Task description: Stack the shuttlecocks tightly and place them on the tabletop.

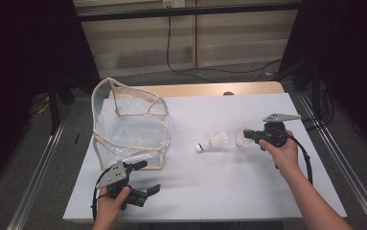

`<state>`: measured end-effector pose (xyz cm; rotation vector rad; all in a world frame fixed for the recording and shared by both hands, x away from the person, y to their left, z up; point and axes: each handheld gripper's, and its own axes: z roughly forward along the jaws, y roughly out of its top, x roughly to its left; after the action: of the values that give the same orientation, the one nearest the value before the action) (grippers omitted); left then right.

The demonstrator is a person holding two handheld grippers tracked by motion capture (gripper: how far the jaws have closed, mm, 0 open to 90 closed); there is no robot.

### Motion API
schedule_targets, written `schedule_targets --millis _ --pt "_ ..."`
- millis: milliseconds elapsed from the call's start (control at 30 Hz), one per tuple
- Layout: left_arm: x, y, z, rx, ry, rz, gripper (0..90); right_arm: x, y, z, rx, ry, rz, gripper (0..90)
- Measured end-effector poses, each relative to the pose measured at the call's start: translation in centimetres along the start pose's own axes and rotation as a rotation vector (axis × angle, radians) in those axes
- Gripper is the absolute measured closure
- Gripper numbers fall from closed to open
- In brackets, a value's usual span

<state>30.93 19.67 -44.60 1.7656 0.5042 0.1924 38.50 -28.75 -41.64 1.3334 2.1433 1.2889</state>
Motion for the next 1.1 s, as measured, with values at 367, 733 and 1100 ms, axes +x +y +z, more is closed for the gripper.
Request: schedule_targets --millis 367,733,1100 --pt "0.0 0.0 0.0 0.002 0.002 0.002 2.8 0.4 0.6 0.6 -0.002 -0.003 -0.005 90.0" --pt "0.0 0.0 0.0 -0.001 -0.002 -0.001 2.8 0.5 0.7 1.3 -0.003 -0.006 -0.005 89.9" --pt "0.0 0.0 0.0 0.000 -0.002 -0.004 2.7 0.6 0.6 1.9 0.003 -0.009 -0.004 90.0"
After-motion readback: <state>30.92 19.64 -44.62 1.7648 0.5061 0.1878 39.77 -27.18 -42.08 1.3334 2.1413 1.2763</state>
